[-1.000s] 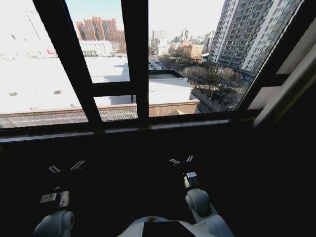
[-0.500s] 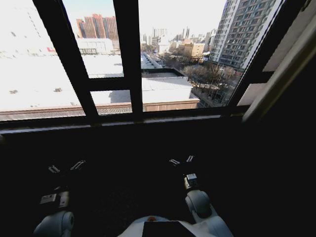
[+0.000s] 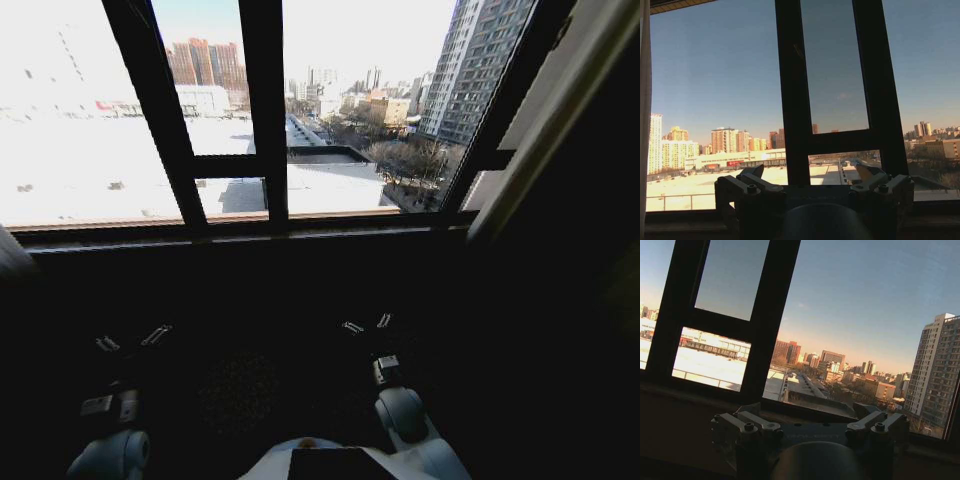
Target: Open the curtains by pulling them apart, changing their state from closed to fully open.
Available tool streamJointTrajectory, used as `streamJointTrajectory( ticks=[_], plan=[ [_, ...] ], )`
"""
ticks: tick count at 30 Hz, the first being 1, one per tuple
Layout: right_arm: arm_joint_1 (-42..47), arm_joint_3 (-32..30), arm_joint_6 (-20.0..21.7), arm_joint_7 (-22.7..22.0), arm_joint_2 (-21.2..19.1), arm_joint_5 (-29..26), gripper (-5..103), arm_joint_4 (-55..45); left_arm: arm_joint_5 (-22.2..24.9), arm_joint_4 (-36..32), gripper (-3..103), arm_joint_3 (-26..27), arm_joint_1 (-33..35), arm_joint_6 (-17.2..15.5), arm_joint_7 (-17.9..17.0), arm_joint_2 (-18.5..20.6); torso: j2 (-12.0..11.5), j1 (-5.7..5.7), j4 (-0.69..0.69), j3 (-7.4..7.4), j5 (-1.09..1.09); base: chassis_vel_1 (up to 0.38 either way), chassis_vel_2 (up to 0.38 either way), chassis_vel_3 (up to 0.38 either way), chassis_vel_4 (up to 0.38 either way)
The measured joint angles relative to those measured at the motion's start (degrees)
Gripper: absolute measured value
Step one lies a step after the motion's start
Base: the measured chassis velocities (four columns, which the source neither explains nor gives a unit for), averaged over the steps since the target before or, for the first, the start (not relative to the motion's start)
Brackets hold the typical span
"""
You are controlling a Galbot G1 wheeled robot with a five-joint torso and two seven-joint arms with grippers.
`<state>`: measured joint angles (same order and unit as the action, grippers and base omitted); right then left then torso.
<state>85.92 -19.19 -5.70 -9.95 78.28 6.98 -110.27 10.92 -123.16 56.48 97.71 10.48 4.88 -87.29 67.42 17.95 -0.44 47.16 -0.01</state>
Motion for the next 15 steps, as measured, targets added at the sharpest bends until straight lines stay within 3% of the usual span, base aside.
streamJointTrajectory(
  ticks=[8,10,13,15],
  plan=[
    [0.1,0.0,0.6,0.2,-0.3,0.6,100,-0.4,0.3,0.1,100,0.1,0.0,0.3,-0.1,0.3,-0.1,0.11,-0.01,0.05,0.03,-0.037,0.013,0.049,-0.011],
    [0.1,0.2,2.4,0.2,-0.5,0.6,100,-1.0,0.3,0.2,100,0.0,0.0,0.3,-0.1,0.7,-0.1,0.1,0.0,0.05,0.03,0.0,0.0,0.0,0.0],
    [-0.9,0.5,9.7,-0.3,-0.4,-2.1,100,-3.8,1.1,0.3,100,-0.4,-0.1,-1.2,0.0,2.2,0.0,0.03,0.0,0.02,0.01,0.0,0.0,0.0,0.0],
    [-1.8,0.3,12.2,-1.5,-0.2,-3.8,100,-4.9,1.6,0.3,100,-0.5,-0.4,-2.2,0.5,2.8,0.0,0.01,0.0,0.01,0.01,0.0,0.0,0.0,0.0]
  ],
)
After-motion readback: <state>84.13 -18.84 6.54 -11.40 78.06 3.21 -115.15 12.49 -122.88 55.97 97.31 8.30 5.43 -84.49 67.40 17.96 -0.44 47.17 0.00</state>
